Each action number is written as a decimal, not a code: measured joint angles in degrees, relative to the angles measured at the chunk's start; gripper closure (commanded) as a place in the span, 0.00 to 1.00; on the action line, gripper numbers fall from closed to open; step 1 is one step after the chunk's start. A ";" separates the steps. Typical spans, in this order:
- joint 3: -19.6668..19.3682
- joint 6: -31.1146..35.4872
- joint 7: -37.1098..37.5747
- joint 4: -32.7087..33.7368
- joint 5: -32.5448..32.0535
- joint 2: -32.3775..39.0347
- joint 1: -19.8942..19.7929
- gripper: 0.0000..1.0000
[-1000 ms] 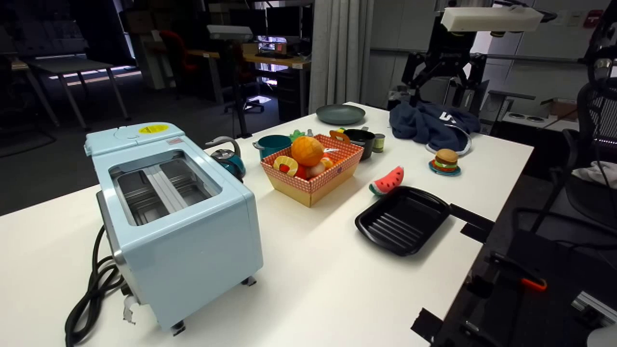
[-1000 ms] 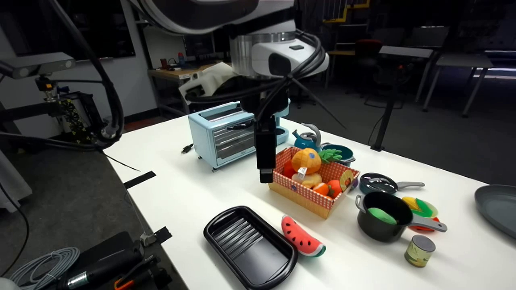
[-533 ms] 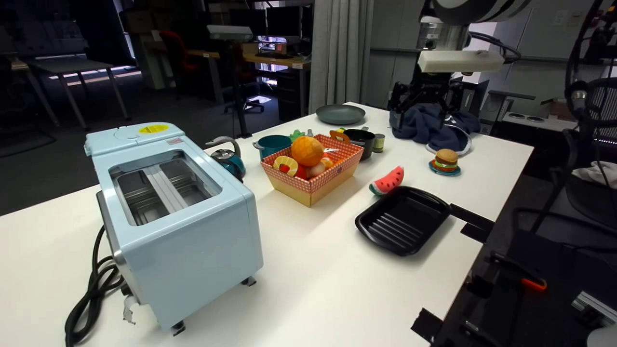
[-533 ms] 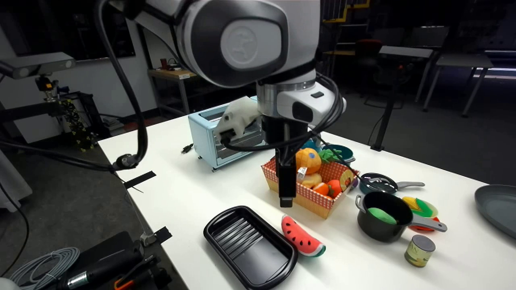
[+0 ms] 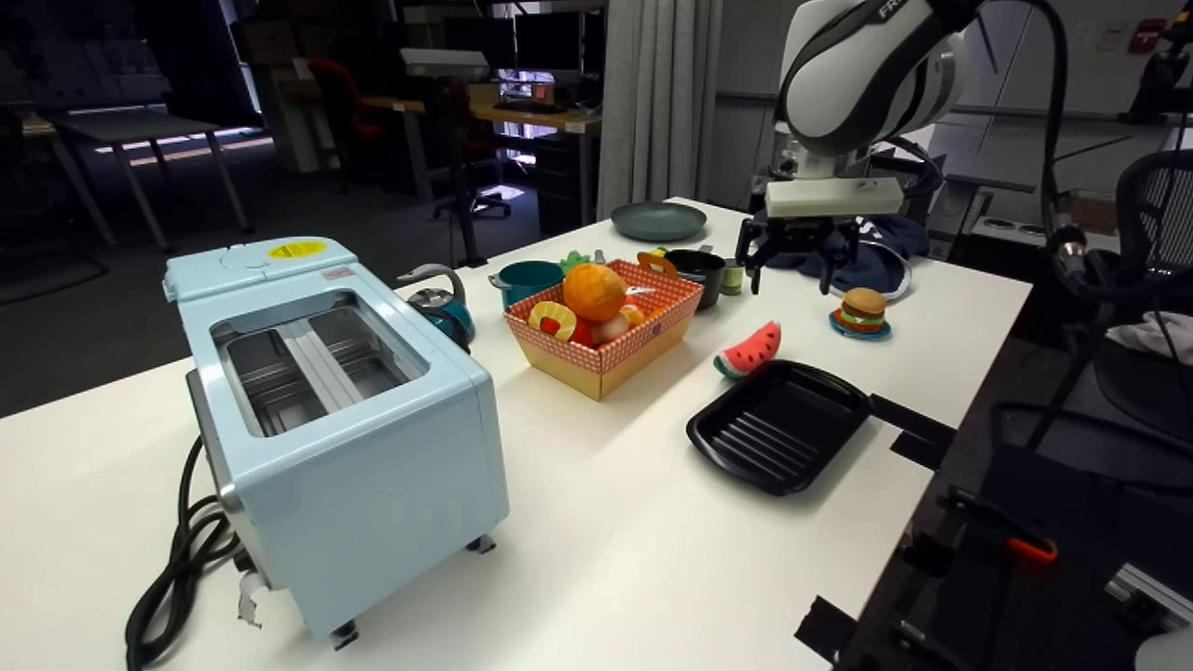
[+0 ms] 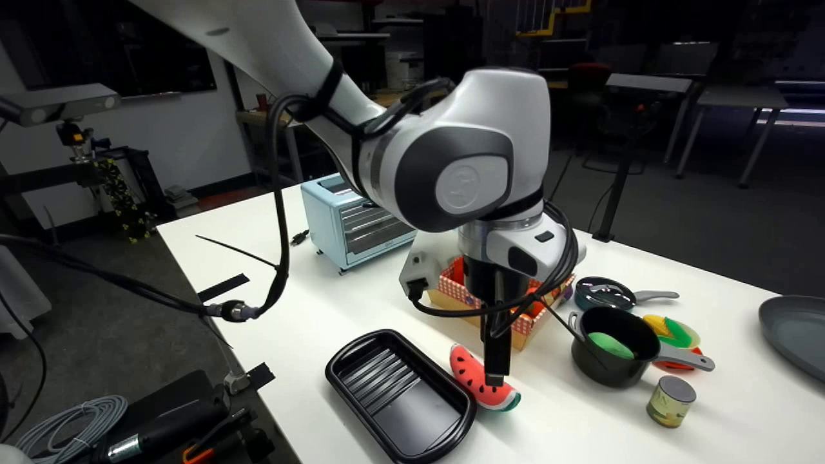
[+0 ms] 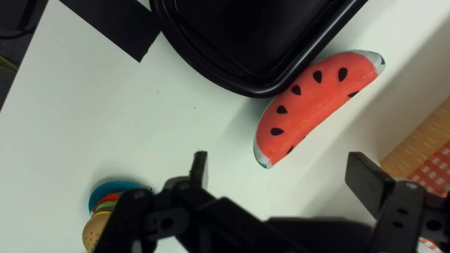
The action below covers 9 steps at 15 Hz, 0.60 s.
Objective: Place the watermelon toy in the basket
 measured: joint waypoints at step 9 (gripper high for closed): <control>-4.06 0.42 5.33 8.33 -0.15 12.27 5.71 0.00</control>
